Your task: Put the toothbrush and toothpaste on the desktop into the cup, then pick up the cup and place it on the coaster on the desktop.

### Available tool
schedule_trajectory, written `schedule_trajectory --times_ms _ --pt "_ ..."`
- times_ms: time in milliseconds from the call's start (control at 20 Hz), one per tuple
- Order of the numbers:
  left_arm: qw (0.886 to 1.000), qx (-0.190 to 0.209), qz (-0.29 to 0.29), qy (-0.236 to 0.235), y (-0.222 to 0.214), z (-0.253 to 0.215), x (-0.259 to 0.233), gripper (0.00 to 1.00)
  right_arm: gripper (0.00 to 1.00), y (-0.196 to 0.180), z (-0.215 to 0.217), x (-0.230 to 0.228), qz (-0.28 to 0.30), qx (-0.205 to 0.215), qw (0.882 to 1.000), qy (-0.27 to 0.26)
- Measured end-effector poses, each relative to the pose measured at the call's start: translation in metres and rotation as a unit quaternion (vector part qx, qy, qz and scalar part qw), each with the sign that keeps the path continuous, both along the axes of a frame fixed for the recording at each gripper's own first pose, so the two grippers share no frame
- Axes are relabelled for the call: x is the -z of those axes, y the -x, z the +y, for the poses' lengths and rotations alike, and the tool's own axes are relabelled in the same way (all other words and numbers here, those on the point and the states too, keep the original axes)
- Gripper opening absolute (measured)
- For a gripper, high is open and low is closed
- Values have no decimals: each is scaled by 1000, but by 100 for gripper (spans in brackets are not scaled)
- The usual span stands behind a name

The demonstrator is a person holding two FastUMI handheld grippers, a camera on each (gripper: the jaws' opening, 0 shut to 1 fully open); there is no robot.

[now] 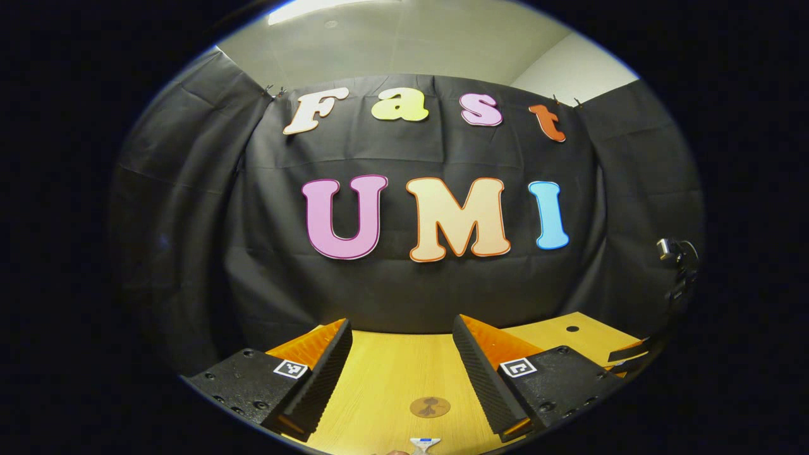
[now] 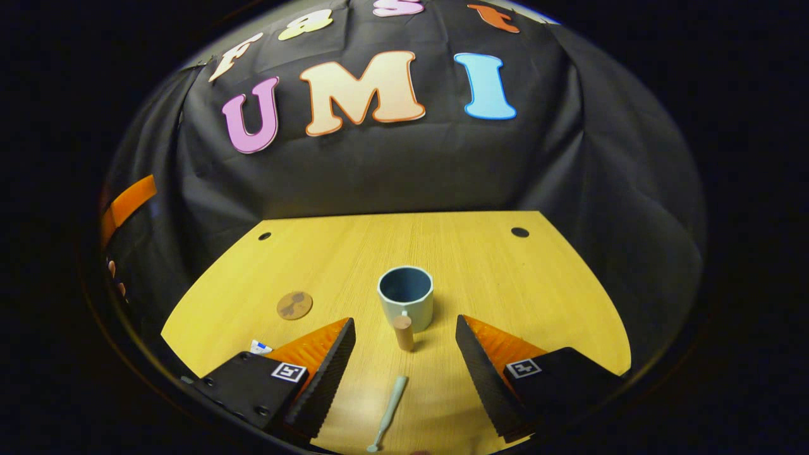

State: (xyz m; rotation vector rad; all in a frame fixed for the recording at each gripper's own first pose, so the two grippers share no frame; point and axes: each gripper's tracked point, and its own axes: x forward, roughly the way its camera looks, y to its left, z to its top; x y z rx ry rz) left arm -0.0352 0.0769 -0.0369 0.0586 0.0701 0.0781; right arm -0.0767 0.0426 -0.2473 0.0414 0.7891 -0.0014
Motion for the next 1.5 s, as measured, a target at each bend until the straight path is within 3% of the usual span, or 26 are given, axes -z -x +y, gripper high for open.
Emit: schedule_trajectory --times_ms 450,700,750,800,950,1200,1250,1300,1350,1400,1500 --pt "999 -27 22 0 5 22 20 94 96 32 2 69 142 -6 990 2" --pt "999 -35 31 0 6 29 27 94 99 62 10 106 246 -22 969 -21" --pt "999 -36 32 0 6 31 29 94 96 65 10 112 254 -21 967 -19" --pt "999 -39 33 1 7 32 30 94 99 68 10 116 262 -21 965 -16" --pt "998 -45 37 3 10 36 34 94 96 73 6 123 277 -26 960 -2" --pt "997 -55 46 5 14 45 42 94 99 87 8 136 321 -34 947 7" --pt "997 -56 48 5 14 45 43 94 92 89 7 139 327 -37 944 13" --pt "997 -56 50 5 15 47 44 94 97 92 7 141 333 -41 942 18" --pt "997 -57 51 6 16 47 45 94 91 95 7 143 339 -43 939 23" --pt "997 -57 53 6 16 47 46 94 98 97 7 142 344 -45 937 27" --pt "997 -59 55 7 17 49 48 94 96 91 6 144 343 -48 938 33"
